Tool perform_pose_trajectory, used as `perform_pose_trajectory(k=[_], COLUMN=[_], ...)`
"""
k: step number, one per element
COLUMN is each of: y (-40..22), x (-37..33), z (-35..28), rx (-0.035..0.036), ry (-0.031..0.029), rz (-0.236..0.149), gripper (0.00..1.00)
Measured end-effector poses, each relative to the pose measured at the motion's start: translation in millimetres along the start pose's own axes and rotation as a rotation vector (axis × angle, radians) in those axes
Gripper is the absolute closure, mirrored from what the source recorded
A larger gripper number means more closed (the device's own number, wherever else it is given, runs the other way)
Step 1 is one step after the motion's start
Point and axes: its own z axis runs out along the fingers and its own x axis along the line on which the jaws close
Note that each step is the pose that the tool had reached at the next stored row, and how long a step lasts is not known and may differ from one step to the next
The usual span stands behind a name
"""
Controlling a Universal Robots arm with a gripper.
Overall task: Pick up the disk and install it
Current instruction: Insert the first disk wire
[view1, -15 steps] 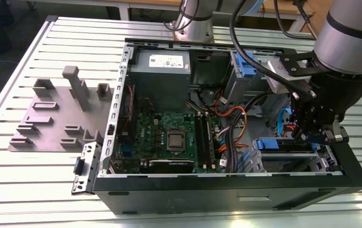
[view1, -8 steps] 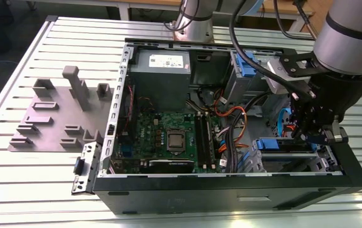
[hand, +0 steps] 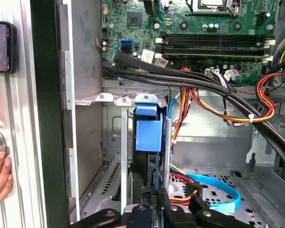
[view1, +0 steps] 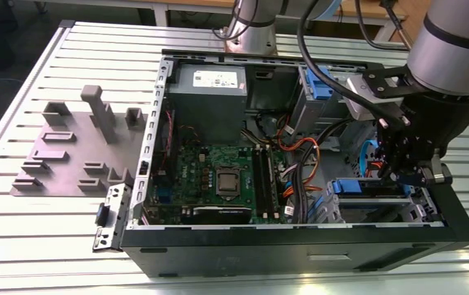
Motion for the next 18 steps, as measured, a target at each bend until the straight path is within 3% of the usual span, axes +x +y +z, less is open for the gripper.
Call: perform_pose_trajectory(k=[18], y=[1.0], x=[-1.2], z=[5.3], rx=[-0.0001], ry=[0.0002], rz=[0.001], gripper=[0.84])
